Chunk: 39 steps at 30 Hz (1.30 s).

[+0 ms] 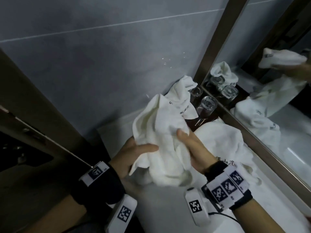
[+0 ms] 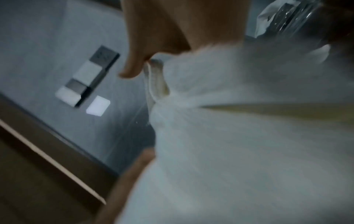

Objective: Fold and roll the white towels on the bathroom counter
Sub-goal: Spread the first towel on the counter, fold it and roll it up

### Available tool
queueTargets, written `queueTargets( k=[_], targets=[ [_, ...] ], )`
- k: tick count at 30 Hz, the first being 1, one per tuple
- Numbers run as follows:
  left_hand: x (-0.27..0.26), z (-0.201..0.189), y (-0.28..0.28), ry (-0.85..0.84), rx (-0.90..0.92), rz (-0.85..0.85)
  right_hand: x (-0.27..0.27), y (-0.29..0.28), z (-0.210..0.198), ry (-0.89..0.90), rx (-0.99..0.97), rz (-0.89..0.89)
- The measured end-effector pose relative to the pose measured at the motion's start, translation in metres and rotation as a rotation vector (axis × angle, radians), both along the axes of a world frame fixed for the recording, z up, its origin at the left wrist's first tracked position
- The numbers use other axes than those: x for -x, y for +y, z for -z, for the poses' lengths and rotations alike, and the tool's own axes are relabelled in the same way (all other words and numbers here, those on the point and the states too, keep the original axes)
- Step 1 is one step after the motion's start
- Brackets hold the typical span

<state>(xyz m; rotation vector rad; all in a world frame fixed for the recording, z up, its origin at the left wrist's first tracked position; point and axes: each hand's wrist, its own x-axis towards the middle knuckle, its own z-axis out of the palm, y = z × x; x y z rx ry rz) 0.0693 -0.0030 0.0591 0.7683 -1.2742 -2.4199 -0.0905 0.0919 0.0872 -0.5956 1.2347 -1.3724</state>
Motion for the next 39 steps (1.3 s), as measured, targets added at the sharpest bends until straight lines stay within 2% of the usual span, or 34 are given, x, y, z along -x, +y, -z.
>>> queueTargets(
  k=[2,4,6,7,10,11,12,14,17,20,22,24,27,31,33,34,36,39],
  targets=[
    [-0.003,0.0,-0.003,0.044,-0.133,-0.048,-0.004,0.006,0.009,0.154,-0.036,-0.171],
    [-0.01,-0.002,-0.009,0.051,-0.248,-0.072,-0.005,0.011,0.015,0.245,-0.112,-0.214],
    [-0.016,-0.008,-0.021,0.033,-0.239,-0.141,0.0,0.013,0.019,0.328,-0.187,-0.134],
    [-0.017,-0.014,-0.031,0.014,-0.239,-0.238,0.004,0.014,0.022,0.354,-0.201,-0.087],
    [-0.022,-0.015,-0.066,0.109,-0.29,-0.487,0.017,0.013,0.034,0.352,-0.215,0.122],
    [-0.024,-0.011,-0.074,0.092,-0.261,-0.49,0.021,0.014,0.041,0.329,-0.229,0.195],
    [-0.024,-0.006,-0.075,-0.016,-0.168,-0.474,0.024,0.014,0.05,0.312,-0.257,0.242],
    [-0.026,0.019,-0.064,-0.267,0.064,-0.354,0.026,0.018,0.069,0.362,-0.378,0.234],
    [-0.028,0.064,-0.03,-0.561,0.306,-0.08,0.019,0.03,0.096,0.538,-0.582,0.116],
    [-0.023,0.1,-0.007,-0.682,0.621,0.27,0.003,0.04,0.118,0.65,-0.651,0.028],
    [-0.017,0.112,0.003,-0.777,0.819,0.378,-0.007,0.043,0.129,0.84,-0.682,-0.056],
    [-0.01,0.115,0.009,-0.776,0.761,0.28,-0.012,0.042,0.131,0.935,-0.648,-0.059],
    [-0.004,0.105,0.009,-0.73,0.6,0.206,-0.009,0.039,0.119,0.891,-0.538,0.018],
    [-0.022,0.088,-0.008,-0.742,0.603,0.219,0.013,0.041,0.096,0.931,-0.396,0.3],
    [-0.034,0.082,-0.017,-0.762,0.595,0.118,0.029,0.045,0.09,0.88,-0.455,0.399],
    [-0.041,0.08,-0.019,-0.739,0.557,0.05,0.034,0.047,0.091,0.831,-0.521,0.398],
    [-0.049,0.077,-0.02,-0.682,0.464,-0.029,0.036,0.047,0.095,0.776,-0.678,0.258],
    [-0.053,0.076,-0.015,-0.56,0.218,-0.035,0.026,0.048,0.106,0.795,-0.791,0.077]
  ],
)
